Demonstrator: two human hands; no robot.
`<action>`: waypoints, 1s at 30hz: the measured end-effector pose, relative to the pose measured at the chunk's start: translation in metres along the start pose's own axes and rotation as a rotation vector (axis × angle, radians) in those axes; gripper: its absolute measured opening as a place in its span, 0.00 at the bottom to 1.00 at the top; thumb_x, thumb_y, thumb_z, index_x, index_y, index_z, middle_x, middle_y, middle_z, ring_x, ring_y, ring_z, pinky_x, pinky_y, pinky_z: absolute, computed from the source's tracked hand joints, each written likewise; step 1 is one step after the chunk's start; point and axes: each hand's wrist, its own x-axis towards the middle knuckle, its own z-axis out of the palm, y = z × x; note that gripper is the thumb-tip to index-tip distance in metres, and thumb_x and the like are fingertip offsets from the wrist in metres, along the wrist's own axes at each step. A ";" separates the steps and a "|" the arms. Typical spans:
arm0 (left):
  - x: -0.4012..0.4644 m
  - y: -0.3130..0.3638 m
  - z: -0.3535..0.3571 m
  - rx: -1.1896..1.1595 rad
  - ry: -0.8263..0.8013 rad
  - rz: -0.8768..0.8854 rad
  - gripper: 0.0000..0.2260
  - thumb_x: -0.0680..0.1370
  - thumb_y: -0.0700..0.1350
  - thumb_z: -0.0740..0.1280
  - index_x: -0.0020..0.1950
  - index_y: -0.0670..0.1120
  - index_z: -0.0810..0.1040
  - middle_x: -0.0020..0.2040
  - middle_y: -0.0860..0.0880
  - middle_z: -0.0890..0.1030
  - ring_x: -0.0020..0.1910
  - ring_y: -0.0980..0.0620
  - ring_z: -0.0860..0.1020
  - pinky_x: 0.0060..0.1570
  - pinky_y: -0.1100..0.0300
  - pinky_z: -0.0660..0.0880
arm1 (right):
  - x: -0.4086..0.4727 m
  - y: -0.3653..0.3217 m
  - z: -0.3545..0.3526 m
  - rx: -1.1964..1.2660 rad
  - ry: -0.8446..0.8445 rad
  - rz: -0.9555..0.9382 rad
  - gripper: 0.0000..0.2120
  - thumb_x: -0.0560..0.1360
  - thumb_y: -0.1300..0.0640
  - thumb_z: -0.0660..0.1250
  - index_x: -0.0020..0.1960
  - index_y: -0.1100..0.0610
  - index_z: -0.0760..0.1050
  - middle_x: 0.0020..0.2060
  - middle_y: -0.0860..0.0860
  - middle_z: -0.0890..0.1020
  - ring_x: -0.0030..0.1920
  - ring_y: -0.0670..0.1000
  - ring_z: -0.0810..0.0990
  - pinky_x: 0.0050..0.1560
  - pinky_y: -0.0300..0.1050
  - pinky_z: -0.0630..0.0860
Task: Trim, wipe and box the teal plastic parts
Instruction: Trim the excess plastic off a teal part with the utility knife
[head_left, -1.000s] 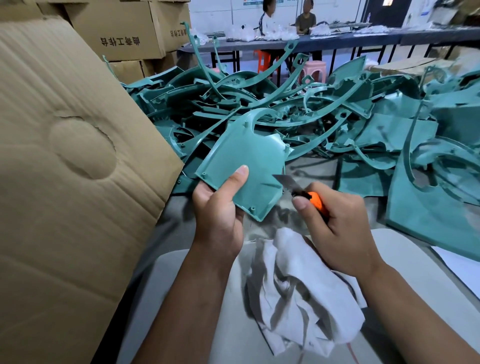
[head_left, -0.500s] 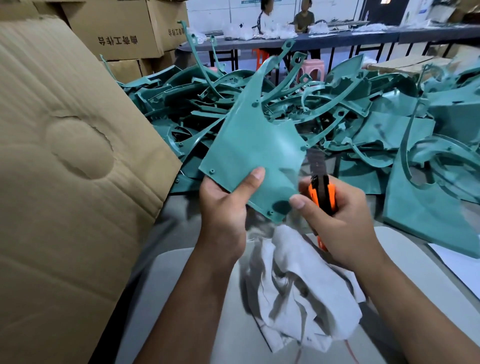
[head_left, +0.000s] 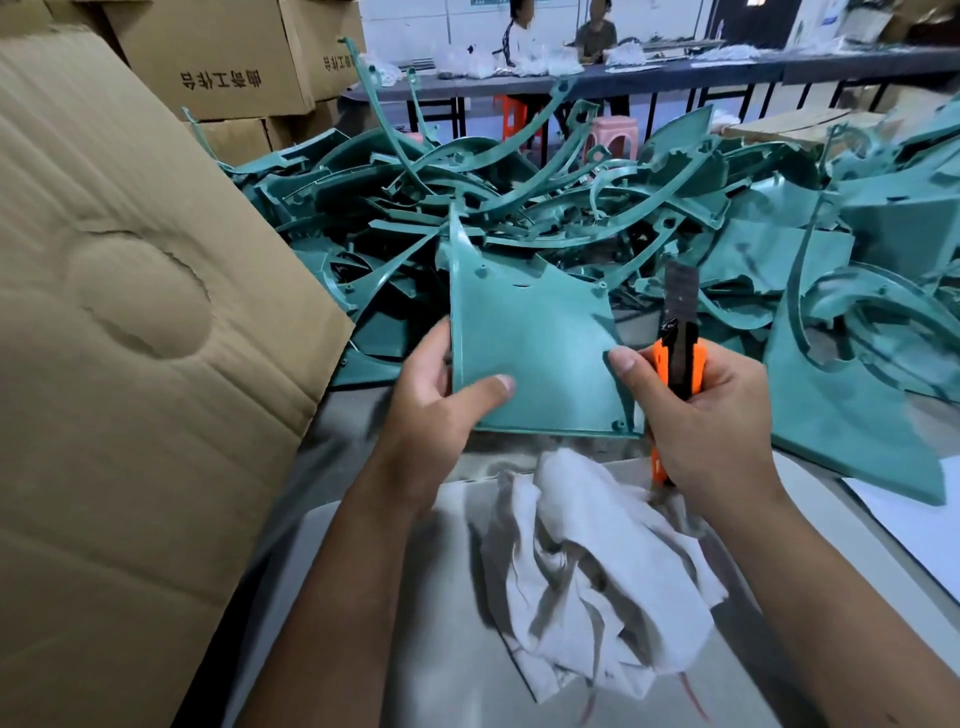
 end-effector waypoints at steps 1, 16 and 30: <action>-0.001 -0.001 0.003 -0.041 0.008 -0.037 0.13 0.77 0.37 0.70 0.60 0.48 0.83 0.57 0.46 0.86 0.56 0.47 0.85 0.51 0.58 0.81 | 0.000 0.001 -0.001 -0.057 0.001 -0.047 0.17 0.78 0.49 0.75 0.33 0.52 0.76 0.24 0.45 0.73 0.25 0.44 0.69 0.29 0.35 0.68; 0.002 0.000 0.025 -0.097 0.333 0.088 0.07 0.77 0.44 0.72 0.54 0.48 0.83 0.53 0.52 0.87 0.55 0.51 0.85 0.52 0.60 0.81 | 0.004 0.007 -0.004 -0.168 0.040 0.102 0.29 0.79 0.28 0.60 0.38 0.53 0.67 0.29 0.54 0.69 0.31 0.59 0.66 0.30 0.59 0.66; -0.001 0.007 0.010 -0.195 0.346 0.040 0.13 0.73 0.44 0.74 0.56 0.42 0.84 0.50 0.42 0.87 0.43 0.43 0.85 0.27 0.63 0.75 | 0.008 0.004 -0.014 -0.251 -0.148 -0.163 0.21 0.86 0.44 0.57 0.37 0.52 0.68 0.28 0.53 0.70 0.29 0.51 0.68 0.30 0.51 0.64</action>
